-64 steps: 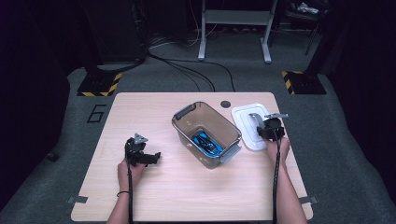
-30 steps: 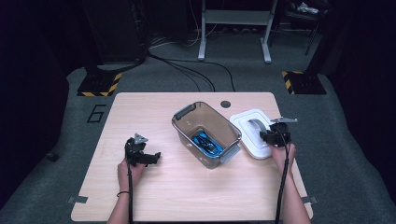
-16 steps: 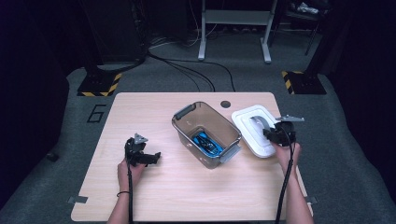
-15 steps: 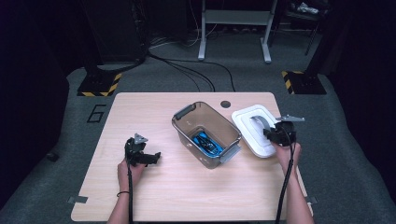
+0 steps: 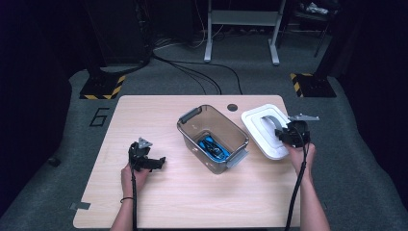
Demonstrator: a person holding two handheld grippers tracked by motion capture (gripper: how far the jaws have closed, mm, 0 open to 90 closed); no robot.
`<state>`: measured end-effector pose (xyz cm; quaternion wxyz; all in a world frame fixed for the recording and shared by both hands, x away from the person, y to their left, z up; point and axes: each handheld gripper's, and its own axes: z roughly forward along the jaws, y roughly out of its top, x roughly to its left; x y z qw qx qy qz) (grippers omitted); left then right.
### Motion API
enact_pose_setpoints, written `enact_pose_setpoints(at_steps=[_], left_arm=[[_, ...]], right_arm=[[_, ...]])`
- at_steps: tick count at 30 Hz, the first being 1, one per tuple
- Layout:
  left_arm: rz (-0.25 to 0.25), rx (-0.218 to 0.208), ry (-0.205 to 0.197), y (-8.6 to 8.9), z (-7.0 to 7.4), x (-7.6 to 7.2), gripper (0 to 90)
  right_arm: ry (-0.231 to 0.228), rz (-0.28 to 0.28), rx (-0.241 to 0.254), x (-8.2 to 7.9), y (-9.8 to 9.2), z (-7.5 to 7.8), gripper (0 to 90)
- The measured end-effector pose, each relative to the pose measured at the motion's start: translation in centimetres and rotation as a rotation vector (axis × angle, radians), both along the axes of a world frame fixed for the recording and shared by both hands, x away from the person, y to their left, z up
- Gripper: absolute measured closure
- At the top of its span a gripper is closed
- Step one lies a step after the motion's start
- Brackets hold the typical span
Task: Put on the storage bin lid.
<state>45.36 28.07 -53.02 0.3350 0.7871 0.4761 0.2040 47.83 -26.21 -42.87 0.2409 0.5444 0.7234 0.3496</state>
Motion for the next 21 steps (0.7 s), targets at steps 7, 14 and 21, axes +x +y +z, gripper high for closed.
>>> enact_pose_setpoints(at_steps=[7, 14, 21], left_arm=[[0.0, 0.0, 0.0, 0.0, 0.0, 0.0, 1.2], [0.0, 0.0, 0.0, 0.0, 0.0, 0.0, 1.2], [0.0, 0.0, -0.001, 0.0, 0.0, 0.0, 1.2]], right_arm=[[-0.016, -0.002, 0.015, 0.1, -0.3, 1.8, 66.9], [-0.042, 0.012, 0.009, 0.3, 0.0, 3.9, 67.0], [-0.07, 0.019, 0.012, 0.0, 0.5, 6.0, 67.0]])
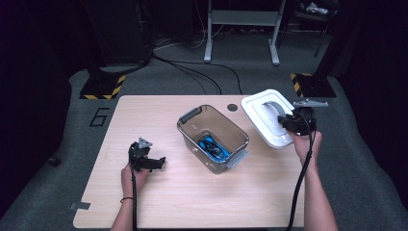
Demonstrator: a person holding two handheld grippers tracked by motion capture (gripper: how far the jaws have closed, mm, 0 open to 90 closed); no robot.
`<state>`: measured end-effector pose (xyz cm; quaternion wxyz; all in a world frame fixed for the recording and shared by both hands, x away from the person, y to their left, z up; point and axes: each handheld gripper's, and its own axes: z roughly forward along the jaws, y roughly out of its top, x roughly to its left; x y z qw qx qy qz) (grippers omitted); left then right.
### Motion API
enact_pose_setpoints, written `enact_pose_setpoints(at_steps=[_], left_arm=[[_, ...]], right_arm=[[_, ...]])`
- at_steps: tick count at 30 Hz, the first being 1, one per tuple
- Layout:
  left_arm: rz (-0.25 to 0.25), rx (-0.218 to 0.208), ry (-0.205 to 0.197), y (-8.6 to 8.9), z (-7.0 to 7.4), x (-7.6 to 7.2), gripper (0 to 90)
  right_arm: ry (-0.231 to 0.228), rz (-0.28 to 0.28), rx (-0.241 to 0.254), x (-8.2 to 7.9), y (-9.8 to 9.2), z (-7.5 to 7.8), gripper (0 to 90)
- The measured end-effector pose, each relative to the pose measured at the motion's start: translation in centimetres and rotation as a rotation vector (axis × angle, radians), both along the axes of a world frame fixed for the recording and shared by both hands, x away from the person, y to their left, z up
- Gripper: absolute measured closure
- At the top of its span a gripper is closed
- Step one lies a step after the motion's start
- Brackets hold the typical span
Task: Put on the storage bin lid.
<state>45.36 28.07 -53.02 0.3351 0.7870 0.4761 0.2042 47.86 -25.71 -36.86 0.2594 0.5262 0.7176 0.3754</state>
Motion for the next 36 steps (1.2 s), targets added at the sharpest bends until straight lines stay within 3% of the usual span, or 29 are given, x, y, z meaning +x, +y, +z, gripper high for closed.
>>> enact_pose_setpoints(at_steps=[5, 17, 36], left_arm=[[-0.001, 0.0, 0.0, 0.0, 0.0, 0.0, 1.2], [0.0, 0.0, 0.0, 0.0, 0.0, 0.0, 1.2], [0.0, 0.001, -0.001, 0.0, 0.0, 0.0, 1.2]], right_arm=[[-0.02, 0.014, -0.003, -0.4, 0.5, 1.6, 66.9], [-0.038, 0.074, -0.006, -1.0, 2.8, 3.7, 66.9], [-0.036, 0.194, 0.013, -2.8, 8.7, 4.2, 66.9]])
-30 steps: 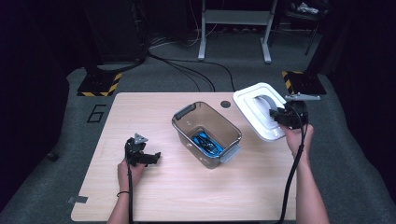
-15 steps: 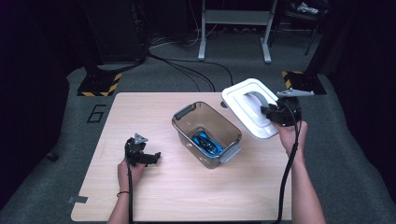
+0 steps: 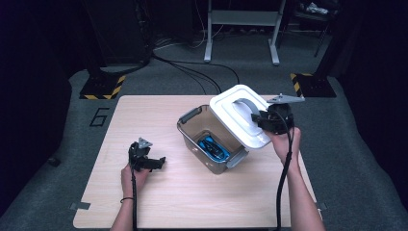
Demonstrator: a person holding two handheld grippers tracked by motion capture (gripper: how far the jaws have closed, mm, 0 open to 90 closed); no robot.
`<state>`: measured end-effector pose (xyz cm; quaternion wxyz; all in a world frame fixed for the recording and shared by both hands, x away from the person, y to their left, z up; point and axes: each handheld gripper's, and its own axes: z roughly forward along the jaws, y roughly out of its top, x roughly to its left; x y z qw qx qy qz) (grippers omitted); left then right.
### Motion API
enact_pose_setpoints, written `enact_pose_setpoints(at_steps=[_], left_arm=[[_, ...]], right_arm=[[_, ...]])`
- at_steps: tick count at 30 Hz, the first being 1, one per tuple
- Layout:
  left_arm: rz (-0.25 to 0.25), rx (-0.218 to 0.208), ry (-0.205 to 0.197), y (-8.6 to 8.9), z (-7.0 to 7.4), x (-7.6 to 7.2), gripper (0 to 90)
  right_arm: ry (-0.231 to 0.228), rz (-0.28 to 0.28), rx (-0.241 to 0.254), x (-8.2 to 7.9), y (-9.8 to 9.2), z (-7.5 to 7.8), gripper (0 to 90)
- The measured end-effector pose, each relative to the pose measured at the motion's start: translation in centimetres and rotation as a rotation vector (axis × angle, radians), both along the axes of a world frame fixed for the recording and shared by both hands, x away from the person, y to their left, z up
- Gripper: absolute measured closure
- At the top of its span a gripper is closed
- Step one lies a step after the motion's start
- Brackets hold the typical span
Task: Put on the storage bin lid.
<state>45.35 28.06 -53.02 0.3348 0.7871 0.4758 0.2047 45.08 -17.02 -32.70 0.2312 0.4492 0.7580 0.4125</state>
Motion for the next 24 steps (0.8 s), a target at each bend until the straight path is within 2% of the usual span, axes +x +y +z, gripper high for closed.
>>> enact_pose_setpoints(at_steps=[10, 24], left_arm=[[-0.001, 0.0, 0.001, 0.0, 0.0, 0.0, 1.2], [-0.012, 0.012, 0.007, 0.1, 0.1, 0.0, 1.2]], right_arm=[[0.022, 0.05, -0.001, -0.2, 2.8, -1.2, 66.8], [0.067, 0.122, 0.036, 0.4, 6.2, -3.7, 66.8]])
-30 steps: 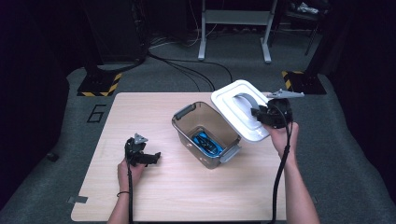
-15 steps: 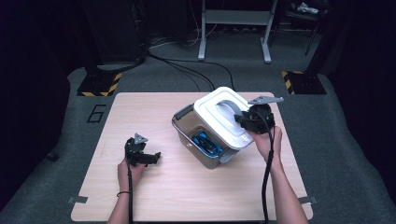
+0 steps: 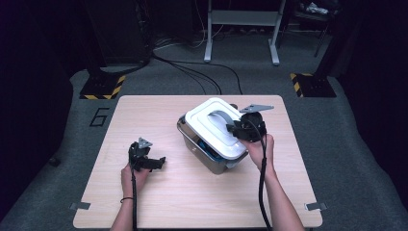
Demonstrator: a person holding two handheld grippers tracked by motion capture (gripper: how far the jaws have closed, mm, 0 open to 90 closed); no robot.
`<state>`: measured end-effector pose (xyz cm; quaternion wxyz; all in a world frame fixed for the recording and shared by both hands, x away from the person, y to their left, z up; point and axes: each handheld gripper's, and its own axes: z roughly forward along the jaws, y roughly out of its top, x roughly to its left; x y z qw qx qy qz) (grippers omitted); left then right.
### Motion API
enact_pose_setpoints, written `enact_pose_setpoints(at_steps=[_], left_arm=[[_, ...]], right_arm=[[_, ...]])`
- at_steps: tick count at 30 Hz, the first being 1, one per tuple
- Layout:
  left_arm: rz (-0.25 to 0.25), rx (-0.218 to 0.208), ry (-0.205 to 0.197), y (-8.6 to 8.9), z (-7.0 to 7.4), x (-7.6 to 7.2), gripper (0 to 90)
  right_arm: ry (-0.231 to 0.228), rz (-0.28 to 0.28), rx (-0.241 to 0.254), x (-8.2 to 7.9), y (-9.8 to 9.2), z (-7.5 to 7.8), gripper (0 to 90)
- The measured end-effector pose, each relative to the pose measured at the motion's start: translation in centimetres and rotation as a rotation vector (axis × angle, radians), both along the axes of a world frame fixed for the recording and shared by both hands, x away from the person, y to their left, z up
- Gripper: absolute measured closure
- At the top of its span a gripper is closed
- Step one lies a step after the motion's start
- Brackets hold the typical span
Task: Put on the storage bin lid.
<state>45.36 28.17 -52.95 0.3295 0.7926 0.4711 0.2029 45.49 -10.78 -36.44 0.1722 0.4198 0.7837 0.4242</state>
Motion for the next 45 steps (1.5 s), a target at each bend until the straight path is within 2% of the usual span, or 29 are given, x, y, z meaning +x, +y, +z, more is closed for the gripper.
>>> enact_pose_setpoints(at_steps=[7, 11, 24, 30, 35, 36, 40, 45], left_arm=[[0.01, -0.012, -0.005, -0.1, -0.1, 0.0, 1.2], [0.003, -0.006, -0.007, 0.0, 0.0, 0.0, 1.2], [0.006, -0.009, -0.002, -0.1, 0.0, 0.0, 1.3], [0.005, -0.01, -0.004, -0.1, 0.0, 0.0, 1.3], [0.006, -0.009, -0.003, -0.1, 0.0, 0.0, 1.3], [0.005, -0.009, -0.004, -0.1, 0.0, 0.0, 1.3], [0.006, -0.01, -0.004, -0.1, 0.0, 0.0, 1.3], [0.006, -0.009, -0.003, -0.1, 0.0, 0.0, 1.3]], right_arm=[[0.018, 0.021, -0.004, 0.1, 1.8, -1.1, 66.7], [0.022, 0.028, -0.036, 0.0, 2.9, -1.8, 66.6], [0.02, 0.025, -0.049, 0.1, 3.2, -2.7, 64.8], [0.011, 0.006, -0.044, -0.1, 2.5, -2.3, 35.7], [0.003, -0.005, -0.016, -0.5, 1.2, -1.8, 13.6], [0.001, -0.006, -0.017, -0.5, 1.0, -1.7, 14.3], [0.006, -0.009, -0.021, -0.8, -0.1, -1.5, 7.1], [-0.001, -0.048, -0.026, -1.3, -1.8, -1.8, 1.6]])
